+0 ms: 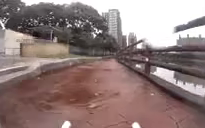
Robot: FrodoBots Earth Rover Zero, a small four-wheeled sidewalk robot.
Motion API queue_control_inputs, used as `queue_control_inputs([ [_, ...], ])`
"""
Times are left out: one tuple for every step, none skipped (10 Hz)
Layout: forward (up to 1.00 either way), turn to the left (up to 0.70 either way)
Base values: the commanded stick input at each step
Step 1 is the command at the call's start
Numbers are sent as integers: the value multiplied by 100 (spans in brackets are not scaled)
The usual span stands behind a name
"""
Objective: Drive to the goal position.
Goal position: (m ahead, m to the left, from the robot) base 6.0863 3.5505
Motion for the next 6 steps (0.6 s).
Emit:
queue_control_inputs([
  [50,0],
  [50,0],
  [50,0],
  [50,0],
  [50,0],
  [50,0],
])
